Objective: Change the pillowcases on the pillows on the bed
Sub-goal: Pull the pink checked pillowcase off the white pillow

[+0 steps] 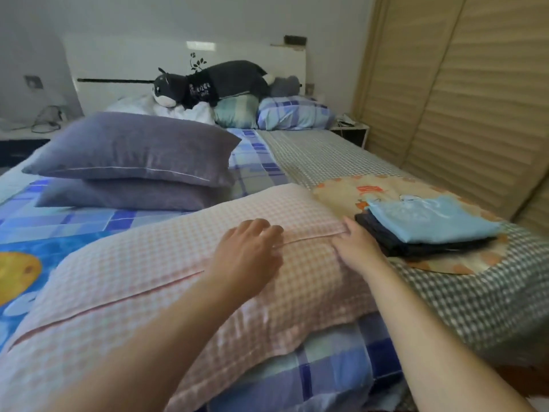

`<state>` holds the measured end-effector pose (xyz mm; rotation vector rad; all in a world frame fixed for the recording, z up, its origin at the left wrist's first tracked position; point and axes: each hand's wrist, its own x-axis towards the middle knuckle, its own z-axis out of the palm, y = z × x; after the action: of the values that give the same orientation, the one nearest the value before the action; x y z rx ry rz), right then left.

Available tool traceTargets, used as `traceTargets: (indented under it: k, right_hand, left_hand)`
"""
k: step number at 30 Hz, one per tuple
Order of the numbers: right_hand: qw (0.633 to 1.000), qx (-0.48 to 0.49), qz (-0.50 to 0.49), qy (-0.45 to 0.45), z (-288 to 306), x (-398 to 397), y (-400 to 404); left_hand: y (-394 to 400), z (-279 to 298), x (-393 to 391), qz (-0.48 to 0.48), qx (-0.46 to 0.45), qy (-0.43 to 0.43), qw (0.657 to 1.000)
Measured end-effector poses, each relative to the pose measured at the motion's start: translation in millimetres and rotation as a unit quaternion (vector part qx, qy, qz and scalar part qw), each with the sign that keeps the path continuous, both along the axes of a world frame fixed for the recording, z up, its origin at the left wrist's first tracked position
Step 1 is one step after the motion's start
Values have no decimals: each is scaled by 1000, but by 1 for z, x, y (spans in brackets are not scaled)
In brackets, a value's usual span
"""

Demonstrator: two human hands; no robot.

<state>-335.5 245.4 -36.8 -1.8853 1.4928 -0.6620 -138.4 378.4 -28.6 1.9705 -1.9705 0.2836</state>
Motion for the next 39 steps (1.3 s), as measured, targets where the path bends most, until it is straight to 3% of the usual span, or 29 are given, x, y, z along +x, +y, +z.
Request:
traceTargets:
  k: [2,5,10,14,16,18,19,22,24,28,33,36,39]
  right_hand:
    - [1000,-11,-9,-1,-7,-4,-15]
    - [1000,10,-14,17,-14,-5,-36]
    - [998,35,34,33,-9,-17,-56]
    - [994,3,87,-63,16,-11,-30]
    - [993,-60,84,-59,15,5,1]
    - [994,-95,47,-36,-3,12,31]
    - [995,-84,41,-19,-15,7,41]
    - [998,59,32,-17,-39,-24,52]
    - [979,174,10,-107,-44,-43,51]
    - [929,308,9,-205,-46,-60,51]
    - [852,429,34,-298,-42,-71,46]
    - [822,454,76,-334,-42,-76,43]
    - [799,456,75,-385,-39,-71,45]
  left_hand:
    - [-34,5,-15,-20,15,-47,999]
    - [-66,14,-39,23,49,-121,991]
    - [-41,15,-37,68,18,39,997]
    - [0,45,10,141,-57,1,988]
    - [-5,73,29,198,-114,-18,973]
    - [-24,91,31,201,-94,-4,975]
    - [-33,92,24,162,-41,8,986]
    - [-38,45,-18,60,159,52,984]
    - [-15,9,-44,29,195,25,980]
    - [23,-13,-56,21,178,40,983]
    - [27,3,-81,22,84,-43,995]
    - [20,2,-118,-98,2,-94,991]
    - [22,-11,-117,-68,-22,-116,991]
